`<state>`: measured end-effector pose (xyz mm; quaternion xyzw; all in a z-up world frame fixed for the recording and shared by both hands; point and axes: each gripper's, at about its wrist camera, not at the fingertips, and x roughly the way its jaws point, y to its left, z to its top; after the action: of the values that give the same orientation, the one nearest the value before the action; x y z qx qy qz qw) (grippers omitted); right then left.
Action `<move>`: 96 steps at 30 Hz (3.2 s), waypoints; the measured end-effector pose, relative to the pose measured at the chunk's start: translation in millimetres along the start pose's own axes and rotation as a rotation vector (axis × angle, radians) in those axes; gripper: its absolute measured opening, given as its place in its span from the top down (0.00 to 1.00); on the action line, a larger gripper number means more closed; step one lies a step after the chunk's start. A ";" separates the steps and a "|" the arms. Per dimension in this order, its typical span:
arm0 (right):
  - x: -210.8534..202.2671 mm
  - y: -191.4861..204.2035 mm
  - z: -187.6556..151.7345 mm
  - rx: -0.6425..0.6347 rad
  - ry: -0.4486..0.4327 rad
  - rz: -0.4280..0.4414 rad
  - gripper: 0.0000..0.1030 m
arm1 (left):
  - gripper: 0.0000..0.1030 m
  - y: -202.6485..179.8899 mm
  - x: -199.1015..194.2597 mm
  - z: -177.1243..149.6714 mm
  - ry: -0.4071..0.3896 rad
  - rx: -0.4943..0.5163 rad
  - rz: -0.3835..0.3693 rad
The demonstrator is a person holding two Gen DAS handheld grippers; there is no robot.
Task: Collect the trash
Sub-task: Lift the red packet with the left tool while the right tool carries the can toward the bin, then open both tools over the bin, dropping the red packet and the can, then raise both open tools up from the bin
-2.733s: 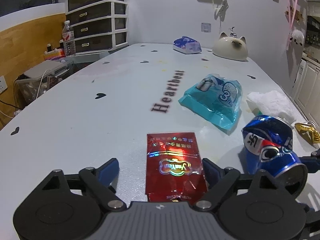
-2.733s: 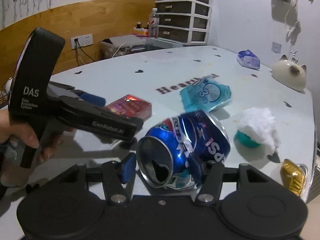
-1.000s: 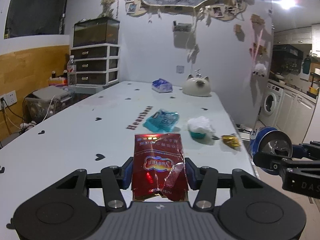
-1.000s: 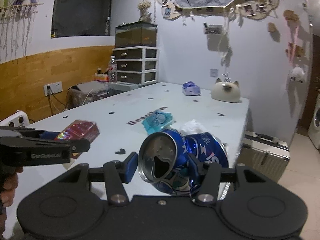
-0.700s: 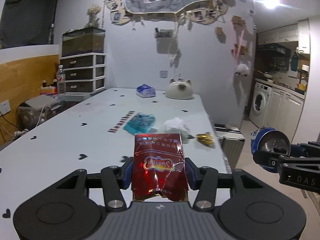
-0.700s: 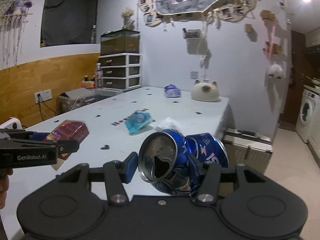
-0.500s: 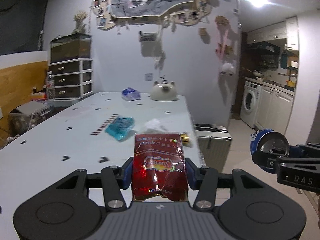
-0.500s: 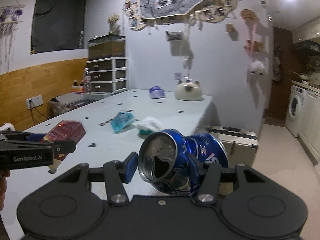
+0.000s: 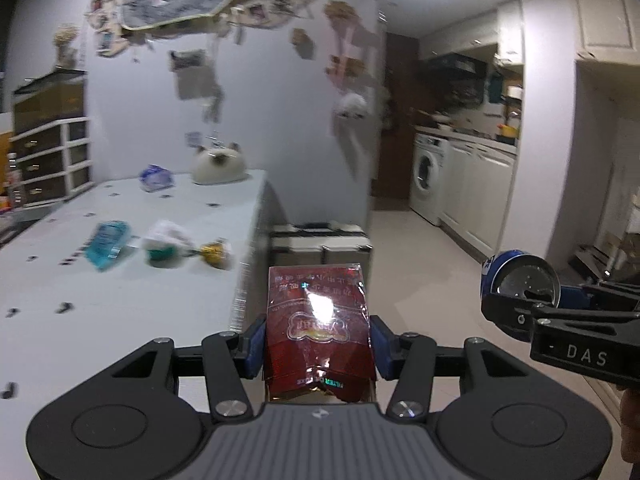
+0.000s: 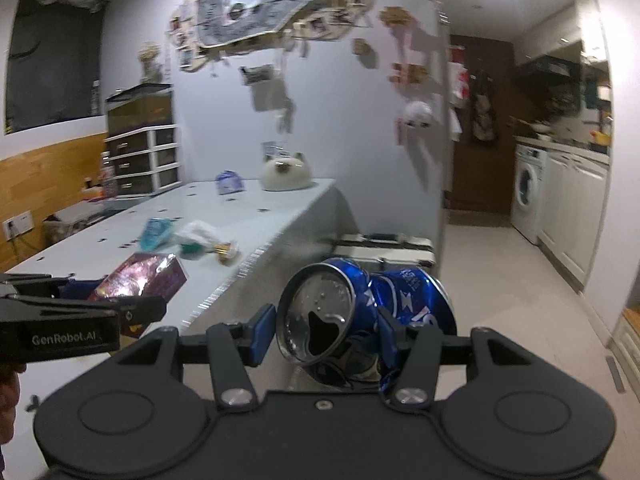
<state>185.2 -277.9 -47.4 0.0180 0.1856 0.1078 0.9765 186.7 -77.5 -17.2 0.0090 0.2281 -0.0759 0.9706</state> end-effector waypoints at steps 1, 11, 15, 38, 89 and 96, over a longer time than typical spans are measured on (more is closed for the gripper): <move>0.0 -7.6 -3.4 0.010 0.004 -0.010 0.48 | 0.49 -8.4 6.4 -2.4 0.008 0.004 -0.013; 28.1 -77.2 -53.7 0.115 0.111 -0.104 0.48 | 0.49 -66.6 86.0 -38.9 0.155 0.028 -0.119; 51.7 -95.1 -79.1 0.164 0.161 -0.114 0.48 | 0.49 -73.8 121.2 -55.9 0.215 0.025 -0.129; 248.5 -145.6 -242.8 0.585 0.437 -0.049 0.48 | 0.49 -50.4 361.1 -181.2 0.589 -0.093 -0.054; 360.5 -172.9 -342.8 0.773 0.794 -0.141 0.25 | 0.23 -19.3 463.0 -286.4 0.826 -0.074 0.016; 357.5 -174.3 -340.7 0.724 0.801 -0.145 0.23 | 0.19 -18.8 463.4 -287.9 0.836 -0.054 0.029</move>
<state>420.4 -372.0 -505.8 0.2978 0.5692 -0.0323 0.7657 466.7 -147.4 -480.6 0.0168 0.6041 -0.0461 0.7954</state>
